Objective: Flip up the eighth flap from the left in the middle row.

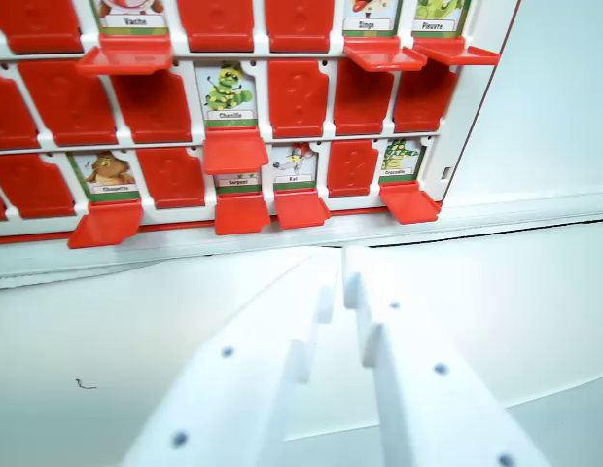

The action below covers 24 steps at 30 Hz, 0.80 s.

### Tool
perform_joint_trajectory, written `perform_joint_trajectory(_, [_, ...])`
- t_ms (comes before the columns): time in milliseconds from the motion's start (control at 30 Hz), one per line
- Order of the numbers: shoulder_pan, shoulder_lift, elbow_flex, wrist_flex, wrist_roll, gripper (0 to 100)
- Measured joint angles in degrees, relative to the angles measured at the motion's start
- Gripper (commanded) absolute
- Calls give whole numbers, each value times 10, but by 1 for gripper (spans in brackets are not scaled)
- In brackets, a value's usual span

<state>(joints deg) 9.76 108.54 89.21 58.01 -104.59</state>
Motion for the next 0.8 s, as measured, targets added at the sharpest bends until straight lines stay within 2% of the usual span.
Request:
perform_joint_trajectory(200, [-64,52,-3,59,16,0])
perform_joint_trajectory(267, [-82,56,-11,74,33,0])
perform_joint_trajectory(400, [-107,70,-18,81,92,0])
perform_joint_trajectory(533, [-116,86,-18,83,119,0])
perform_joint_trajectory(800, [-120,107,-18,106,120,0])
